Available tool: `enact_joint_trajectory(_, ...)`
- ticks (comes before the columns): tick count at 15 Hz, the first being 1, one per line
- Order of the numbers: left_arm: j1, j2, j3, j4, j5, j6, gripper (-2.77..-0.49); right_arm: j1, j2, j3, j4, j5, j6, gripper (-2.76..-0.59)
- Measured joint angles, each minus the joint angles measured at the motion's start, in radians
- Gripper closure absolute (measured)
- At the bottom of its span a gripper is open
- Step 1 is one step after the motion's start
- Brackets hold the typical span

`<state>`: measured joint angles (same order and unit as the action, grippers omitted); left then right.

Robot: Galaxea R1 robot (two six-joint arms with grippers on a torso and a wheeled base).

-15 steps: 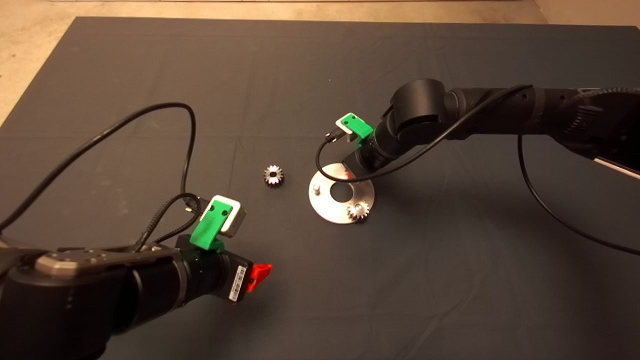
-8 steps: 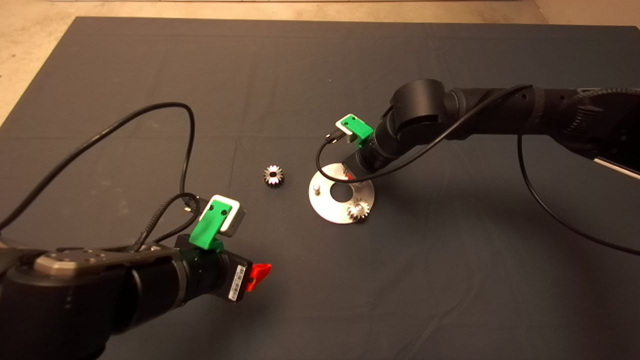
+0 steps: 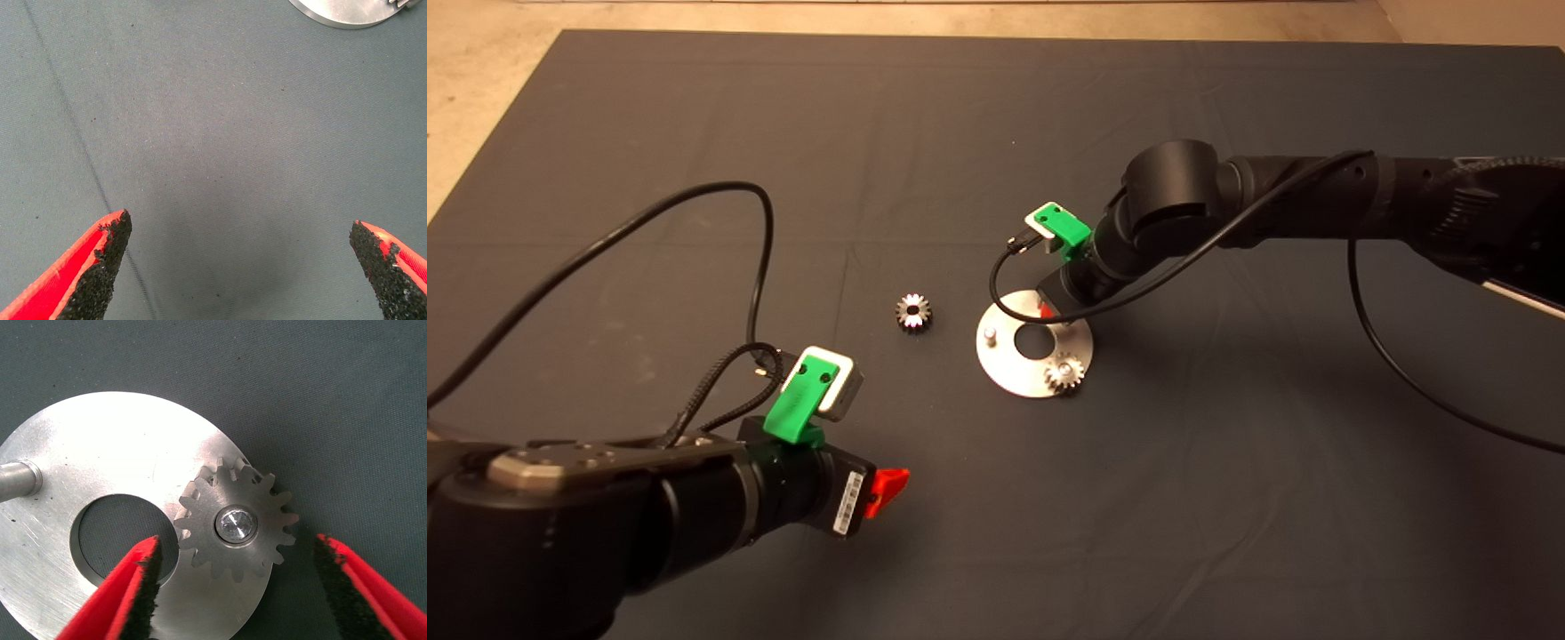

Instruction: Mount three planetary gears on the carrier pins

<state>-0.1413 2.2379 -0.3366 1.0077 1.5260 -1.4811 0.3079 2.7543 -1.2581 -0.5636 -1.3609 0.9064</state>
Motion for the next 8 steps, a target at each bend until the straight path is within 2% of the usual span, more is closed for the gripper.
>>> enact_joint_trajectory(5,0.000,0.000,0.000,0.000,0.000,0.000,-2.36,0.000,-0.001,0.000,0.000,0.000,0.001,-2.03)
enact_joint_trajectory(8,0.000,-0.003,0.000,0.000,0.000,0.000,-2.36,0.000,-0.006,0.004,0.000,-0.001,0.004,-2.05)
